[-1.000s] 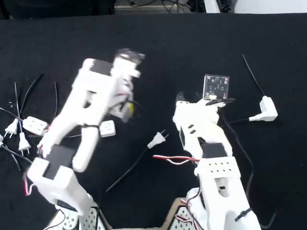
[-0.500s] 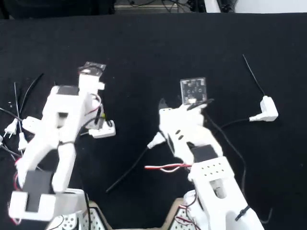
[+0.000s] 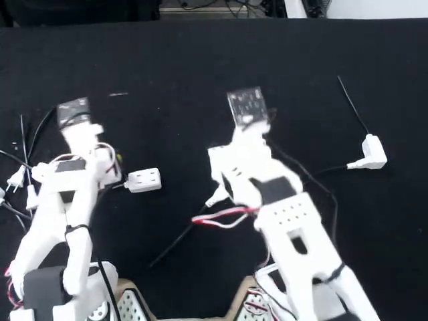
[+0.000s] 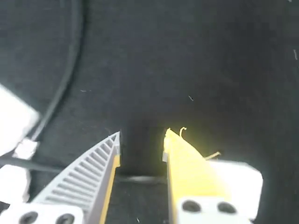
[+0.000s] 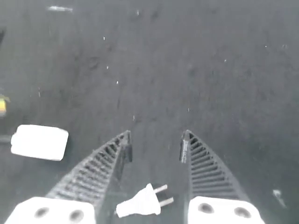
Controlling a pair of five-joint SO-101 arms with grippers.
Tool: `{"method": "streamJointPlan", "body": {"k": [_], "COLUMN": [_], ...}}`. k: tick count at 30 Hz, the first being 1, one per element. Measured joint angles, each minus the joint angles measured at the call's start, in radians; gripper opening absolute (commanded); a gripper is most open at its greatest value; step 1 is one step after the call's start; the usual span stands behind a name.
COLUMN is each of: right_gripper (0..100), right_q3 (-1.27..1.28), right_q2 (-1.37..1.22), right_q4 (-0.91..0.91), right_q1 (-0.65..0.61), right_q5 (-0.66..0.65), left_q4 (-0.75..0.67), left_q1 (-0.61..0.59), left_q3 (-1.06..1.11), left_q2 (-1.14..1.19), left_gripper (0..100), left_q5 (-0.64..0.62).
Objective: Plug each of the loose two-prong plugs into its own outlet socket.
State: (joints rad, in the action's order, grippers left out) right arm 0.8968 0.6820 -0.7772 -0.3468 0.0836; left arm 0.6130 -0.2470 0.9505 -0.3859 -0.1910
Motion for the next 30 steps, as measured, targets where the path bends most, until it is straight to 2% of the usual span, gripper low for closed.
{"method": "streamJointPlan", "body": {"k": [4, 7, 10, 13, 17, 22, 25, 30], "right_gripper": [16.7, 16.7, 16.9, 16.9, 17.0, 17.1, 17.8, 24.9], "right_q3": [-0.092, -0.080, 0.014, 0.150, 0.290, 0.336, 0.338, 0.338], "right_q2": [-0.040, -0.041, -0.041, -0.041, -0.046, -0.049, -0.049, -0.049], "right_q4": [-0.144, -0.152, -0.110, 0.003, 0.170, 0.199, 0.203, 0.203], "right_q1": [-0.005, -0.008, -0.012, -0.058, -0.092, -0.106, -0.106, -0.106], "right_q5": [-0.110, -0.195, -0.198, -0.135, 0.014, 0.207, 0.235, 0.242], "left_q4": [-0.052, -0.091, -0.104, -0.107, -0.107, -0.107, -0.107, -0.107], "left_q1": [-0.037, -0.035, -0.035, -0.035, -0.035, -0.035, -0.035, -0.035], "left_q3": [0.043, 0.072, 0.075, 0.075, 0.075, 0.075, 0.075, 0.075], "left_q2": [0.000, 0.000, 0.000, 0.000, 0.000, 0.000, 0.000, 0.000], "left_gripper": [15, 15, 15, 15, 15, 15, 15, 15], "left_q5": [-0.087, -0.106, -0.112, -0.112, -0.112, -0.112, -0.112, -0.112]}}
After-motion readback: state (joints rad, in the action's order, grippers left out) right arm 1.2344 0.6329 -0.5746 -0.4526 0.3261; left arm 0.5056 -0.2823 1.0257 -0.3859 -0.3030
